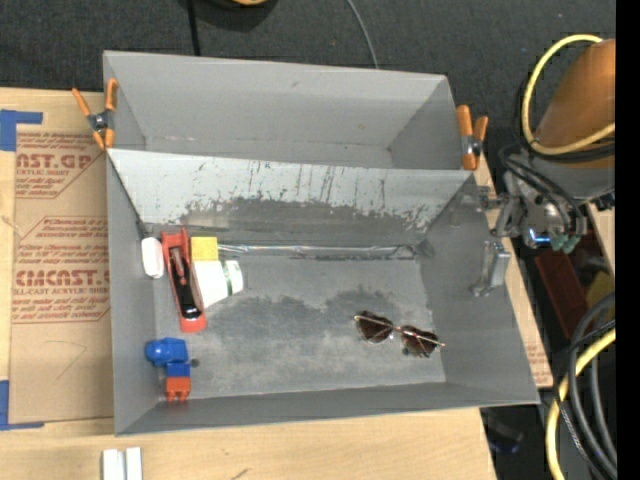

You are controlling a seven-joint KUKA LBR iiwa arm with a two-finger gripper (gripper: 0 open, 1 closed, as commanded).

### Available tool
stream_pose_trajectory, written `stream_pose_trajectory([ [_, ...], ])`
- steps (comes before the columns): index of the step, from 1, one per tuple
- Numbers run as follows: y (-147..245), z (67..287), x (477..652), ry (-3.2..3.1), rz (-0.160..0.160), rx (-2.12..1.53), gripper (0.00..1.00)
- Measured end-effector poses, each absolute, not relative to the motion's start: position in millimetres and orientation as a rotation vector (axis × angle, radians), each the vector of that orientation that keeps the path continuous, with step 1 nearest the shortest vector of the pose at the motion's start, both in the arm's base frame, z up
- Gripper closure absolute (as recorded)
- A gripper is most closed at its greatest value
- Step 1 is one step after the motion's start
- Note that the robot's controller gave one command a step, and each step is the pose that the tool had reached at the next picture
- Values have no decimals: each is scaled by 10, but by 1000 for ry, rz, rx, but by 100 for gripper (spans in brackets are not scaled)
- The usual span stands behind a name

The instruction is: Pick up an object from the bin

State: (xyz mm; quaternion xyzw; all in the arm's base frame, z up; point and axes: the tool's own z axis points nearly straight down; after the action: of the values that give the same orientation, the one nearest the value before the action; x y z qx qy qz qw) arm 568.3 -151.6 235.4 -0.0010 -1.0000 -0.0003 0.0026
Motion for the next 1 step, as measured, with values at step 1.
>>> stream_pose_trajectory([
  [1, -1508, 2405, 5698, -3145, 2, 0, 0],
])
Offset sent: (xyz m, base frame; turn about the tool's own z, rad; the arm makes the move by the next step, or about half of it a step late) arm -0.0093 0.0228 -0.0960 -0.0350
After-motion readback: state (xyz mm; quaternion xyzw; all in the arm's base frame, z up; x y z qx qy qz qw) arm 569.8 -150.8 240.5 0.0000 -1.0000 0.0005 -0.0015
